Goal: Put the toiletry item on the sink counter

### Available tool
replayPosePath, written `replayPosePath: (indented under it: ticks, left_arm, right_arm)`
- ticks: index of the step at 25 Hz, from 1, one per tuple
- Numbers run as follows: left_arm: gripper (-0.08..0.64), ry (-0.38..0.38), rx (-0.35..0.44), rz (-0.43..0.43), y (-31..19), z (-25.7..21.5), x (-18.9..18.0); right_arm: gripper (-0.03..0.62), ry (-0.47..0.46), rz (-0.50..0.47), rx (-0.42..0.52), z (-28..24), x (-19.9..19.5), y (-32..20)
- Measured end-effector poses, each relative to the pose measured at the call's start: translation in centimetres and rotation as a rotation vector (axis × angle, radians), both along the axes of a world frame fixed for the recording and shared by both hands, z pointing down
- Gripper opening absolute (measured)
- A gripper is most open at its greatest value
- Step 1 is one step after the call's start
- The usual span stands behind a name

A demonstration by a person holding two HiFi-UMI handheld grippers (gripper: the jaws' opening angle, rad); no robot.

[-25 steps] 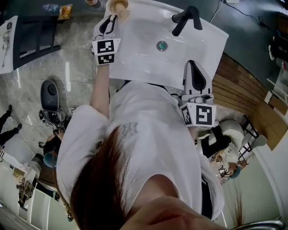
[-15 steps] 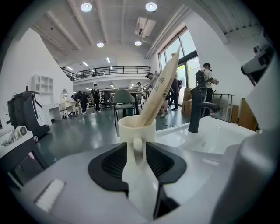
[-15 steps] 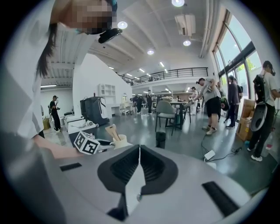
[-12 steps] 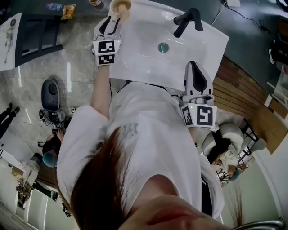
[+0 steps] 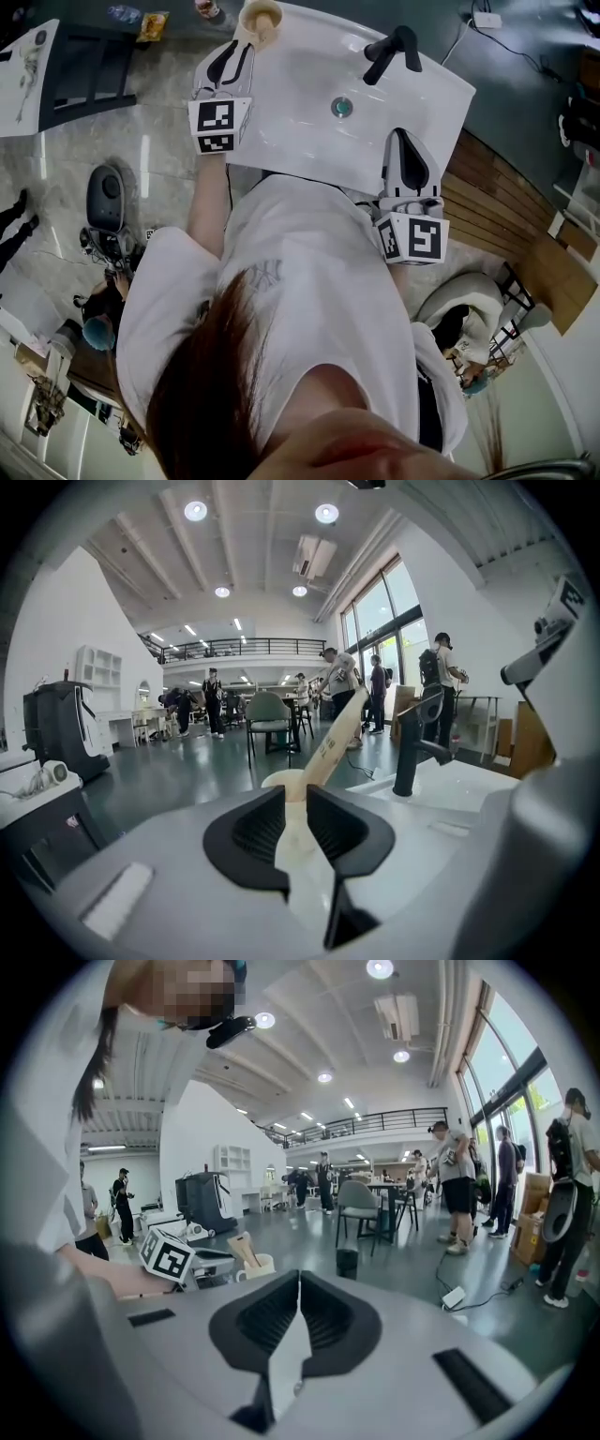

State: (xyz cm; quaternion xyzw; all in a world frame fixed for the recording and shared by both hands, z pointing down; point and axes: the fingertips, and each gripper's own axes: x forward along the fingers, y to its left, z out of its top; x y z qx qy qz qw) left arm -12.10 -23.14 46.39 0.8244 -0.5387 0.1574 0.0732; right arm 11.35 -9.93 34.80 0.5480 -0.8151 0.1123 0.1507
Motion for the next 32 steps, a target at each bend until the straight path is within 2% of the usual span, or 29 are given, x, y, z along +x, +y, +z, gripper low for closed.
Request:
replayPosePath:
  ticks: [3, 5, 8, 11, 22, 27, 32]
  left_arm:
    - [0.043, 0.005, 0.053, -0.003, 0.9, -3.2, 0.0]
    - [0.009, 0.001, 0.052, -0.003, 1.7, -4.9, 0.1]
    - [0.009, 0.023, 0.020, 0.005, 2.9, -7.0, 0.6]
    - [0.008, 0.076, 0.034, 0.011, 4.1, -10.2, 1.4]
    - [0.008, 0.168, 0.210, 0.076, 9.7, -21.4, 4.3]
    - [0.008, 0.179, 0.231, 0.103, 12.7, -23.1, 4.4]
    - [0.008, 0.169, 0.202, 0.129, 14.6, -21.3, 4.6]
  right_arm:
    - [0.011, -0.013, 0.006, 0.020, -0.2, 0.4, -0.2]
    - [0.011, -0.021, 0.008, 0.034, -0.5, 0.5, -0.2]
    - [0.011, -0.029, 0.003, 0.052, -1.0, 0.6, -0.4]
    - [0.011, -0.040, -0.002, 0.073, -1.8, 0.6, -0.3]
    - [0.011, -0.060, 0.005, 0.155, -4.4, 1.6, 0.5]
    - [0.011, -0.061, -0.003, 0.190, -5.8, 0.9, 1.1]
    - [0.011, -0.062, -0.015, 0.198, -5.9, -0.3, 1.8]
